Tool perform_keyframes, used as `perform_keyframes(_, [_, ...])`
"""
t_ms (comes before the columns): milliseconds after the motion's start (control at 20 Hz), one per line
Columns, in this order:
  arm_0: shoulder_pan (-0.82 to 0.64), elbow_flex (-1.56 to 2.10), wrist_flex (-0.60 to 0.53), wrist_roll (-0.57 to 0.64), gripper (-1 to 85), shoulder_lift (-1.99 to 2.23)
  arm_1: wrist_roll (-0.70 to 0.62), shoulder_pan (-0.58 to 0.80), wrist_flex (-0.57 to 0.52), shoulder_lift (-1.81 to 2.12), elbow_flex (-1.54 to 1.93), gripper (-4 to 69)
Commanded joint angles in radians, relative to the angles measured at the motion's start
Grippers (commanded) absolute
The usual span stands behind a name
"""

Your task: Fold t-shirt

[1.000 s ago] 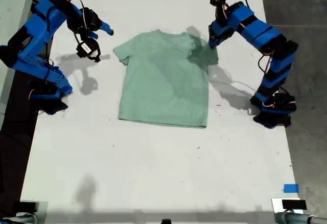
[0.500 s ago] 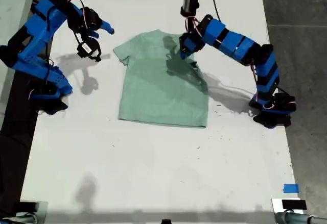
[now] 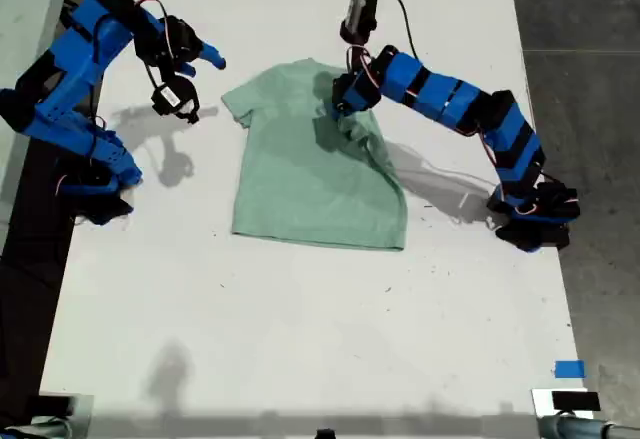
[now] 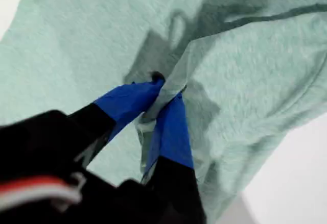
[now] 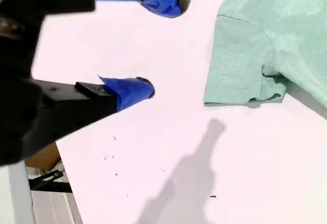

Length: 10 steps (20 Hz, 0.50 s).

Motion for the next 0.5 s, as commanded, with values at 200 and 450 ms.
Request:
perform_keyframes(200, [0.026,-0.002,-0.012,-0.012,26.8,0.031,-0.08,0.092,0.195,0.288,-0.071,27.1])
perform_keyframes(450, [0.048,0.0,-0.046,-0.032,27.4,-0.017,-0.155,0.193,0.391,0.514,-0.032,23.2])
